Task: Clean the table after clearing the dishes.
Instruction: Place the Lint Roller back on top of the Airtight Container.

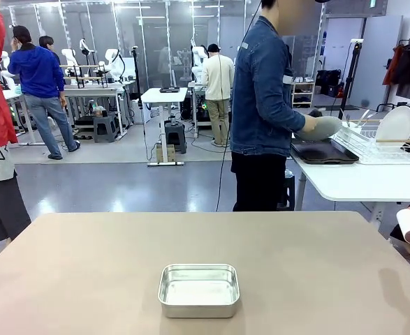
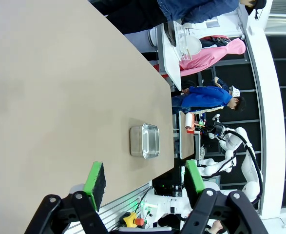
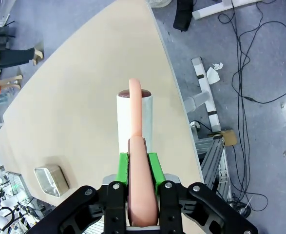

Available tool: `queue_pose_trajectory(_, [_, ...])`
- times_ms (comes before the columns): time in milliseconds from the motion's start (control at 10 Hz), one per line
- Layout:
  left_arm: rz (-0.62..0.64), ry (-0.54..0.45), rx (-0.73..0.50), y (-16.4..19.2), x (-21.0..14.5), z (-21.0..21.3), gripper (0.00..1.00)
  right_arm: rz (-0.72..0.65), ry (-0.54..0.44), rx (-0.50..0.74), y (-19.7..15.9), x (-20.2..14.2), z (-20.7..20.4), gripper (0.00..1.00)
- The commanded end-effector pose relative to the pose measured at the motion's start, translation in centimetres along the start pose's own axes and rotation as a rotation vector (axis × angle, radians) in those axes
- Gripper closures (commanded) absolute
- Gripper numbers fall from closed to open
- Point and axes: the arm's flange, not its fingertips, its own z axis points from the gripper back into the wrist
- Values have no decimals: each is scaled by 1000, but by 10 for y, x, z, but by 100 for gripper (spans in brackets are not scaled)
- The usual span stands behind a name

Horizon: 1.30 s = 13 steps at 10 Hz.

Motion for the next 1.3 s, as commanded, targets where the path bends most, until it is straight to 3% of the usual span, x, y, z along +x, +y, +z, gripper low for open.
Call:
queue_pose_trajectory(0, [4, 7, 8, -3, -2, 4, 17, -8, -9, -6, 2, 1, 2, 79])
queue_pose_trajectory(800, [4, 7, 8, -3, -2, 4, 17, 0, 0, 0, 0, 0, 0, 79])
queue_pose_trajectory(1000, [4, 7, 8, -3, -2, 4, 17, 322, -24, -142, 108, -11, 0, 79])
queue_pose_trajectory(1200, [4, 7, 8, -3, -2, 4, 17, 591, -51, -191, 195, -40, 15, 79])
